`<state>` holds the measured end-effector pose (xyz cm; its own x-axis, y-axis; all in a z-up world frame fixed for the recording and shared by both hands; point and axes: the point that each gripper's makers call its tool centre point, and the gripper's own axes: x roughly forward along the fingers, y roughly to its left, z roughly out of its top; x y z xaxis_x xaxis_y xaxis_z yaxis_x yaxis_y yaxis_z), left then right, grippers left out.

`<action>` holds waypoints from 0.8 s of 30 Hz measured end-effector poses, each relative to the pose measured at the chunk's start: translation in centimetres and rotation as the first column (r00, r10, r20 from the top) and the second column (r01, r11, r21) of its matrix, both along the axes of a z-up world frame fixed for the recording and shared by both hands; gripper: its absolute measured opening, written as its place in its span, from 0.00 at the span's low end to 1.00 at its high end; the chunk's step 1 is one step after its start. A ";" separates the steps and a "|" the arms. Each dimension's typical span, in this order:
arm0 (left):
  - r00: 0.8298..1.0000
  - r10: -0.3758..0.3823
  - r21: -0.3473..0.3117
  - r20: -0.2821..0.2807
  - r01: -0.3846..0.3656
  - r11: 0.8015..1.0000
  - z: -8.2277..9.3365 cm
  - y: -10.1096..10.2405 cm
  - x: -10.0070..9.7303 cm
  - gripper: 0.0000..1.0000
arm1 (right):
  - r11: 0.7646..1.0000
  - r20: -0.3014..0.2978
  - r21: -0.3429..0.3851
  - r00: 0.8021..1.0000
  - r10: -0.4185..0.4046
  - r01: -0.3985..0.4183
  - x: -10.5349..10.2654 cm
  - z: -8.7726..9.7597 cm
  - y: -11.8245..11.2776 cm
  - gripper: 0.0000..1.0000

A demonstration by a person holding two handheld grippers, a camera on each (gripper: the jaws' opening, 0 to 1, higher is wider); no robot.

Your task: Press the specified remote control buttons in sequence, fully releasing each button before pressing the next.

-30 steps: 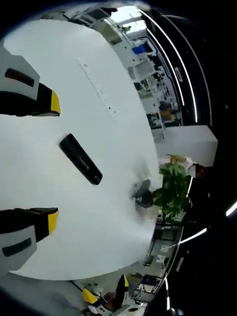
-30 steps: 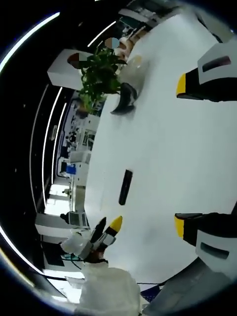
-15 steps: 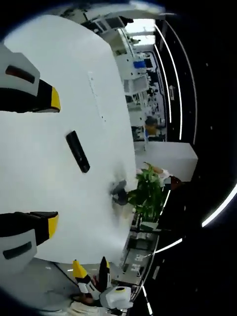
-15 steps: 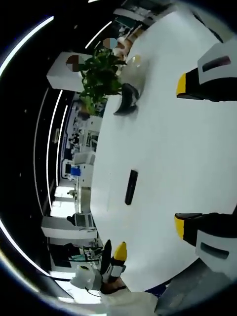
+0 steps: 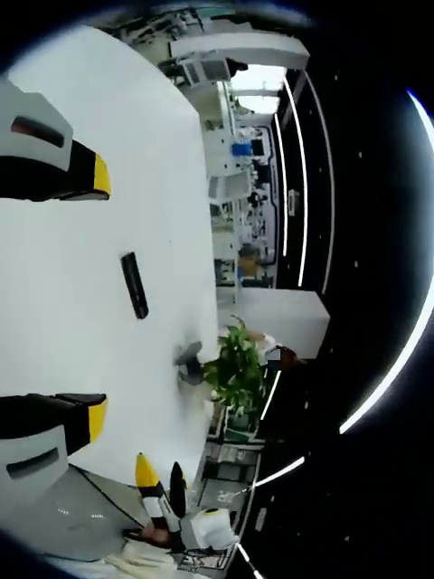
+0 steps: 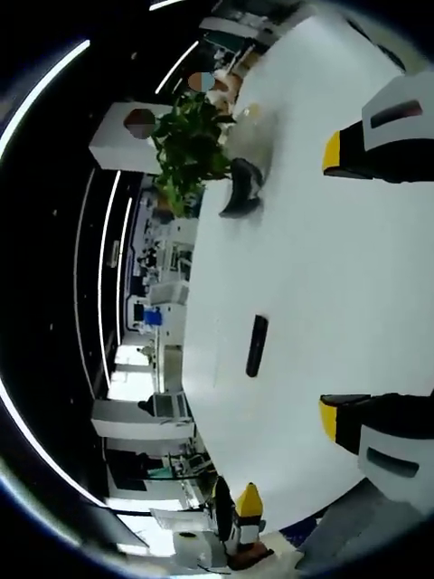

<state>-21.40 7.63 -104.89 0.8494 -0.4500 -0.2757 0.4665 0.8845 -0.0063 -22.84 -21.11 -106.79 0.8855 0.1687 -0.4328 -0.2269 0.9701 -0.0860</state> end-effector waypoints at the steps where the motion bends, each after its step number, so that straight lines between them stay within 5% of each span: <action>1: 0.999 0.033 0.007 -0.003 -0.033 0.999 -0.3 0.5 -0.3 0.91 | 1.000 -0.003 0.003 1.000 -0.006 0.006 0.0 0.0 -0.1 0.99; 6: 0.993 0.116 0.044 0.002 -0.116 0.992 -1.0 2.0 -1.1 0.93 | 0.999 0.002 0.027 1.000 -0.025 0.025 0.1 -0.1 -0.2 0.99; 10: 0.988 0.153 -0.004 -0.014 -0.153 0.988 -0.5 2.2 -1.5 0.92 | 0.999 -0.006 0.028 1.000 -0.016 0.016 0.2 -0.3 0.0 0.99; 12: 0.985 0.173 -0.019 0.018 -0.172 0.985 -0.4 2.4 -2.0 0.92 | 1.000 -0.006 0.023 1.000 -0.014 0.014 0.2 -0.4 0.0 0.99; 15: 0.968 0.197 0.145 0.153 -0.220 0.965 0.4 3.2 -1.6 0.92 | 1.000 -0.003 0.008 1.000 -0.018 0.018 0.2 -0.4 0.0 0.99; 16: 0.965 0.202 0.146 0.170 -0.227 0.963 0.8 3.2 -1.5 0.92 | 1.000 -0.005 0.006 1.000 -0.016 0.016 0.2 -0.5 0.0 0.99; 24: 0.965 0.221 -0.024 0.141 -0.220 0.975 1.4 3.1 -1.5 1.00 | 1.000 -0.017 -0.030 1.000 0.006 -0.006 0.1 -0.9 0.3 0.98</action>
<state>-22.87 10.75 -103.46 0.9579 -0.2490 -0.1427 0.2567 0.9657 0.0380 -22.71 -20.80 -107.69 0.8770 0.1610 -0.4528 -0.2344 0.9658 -0.1107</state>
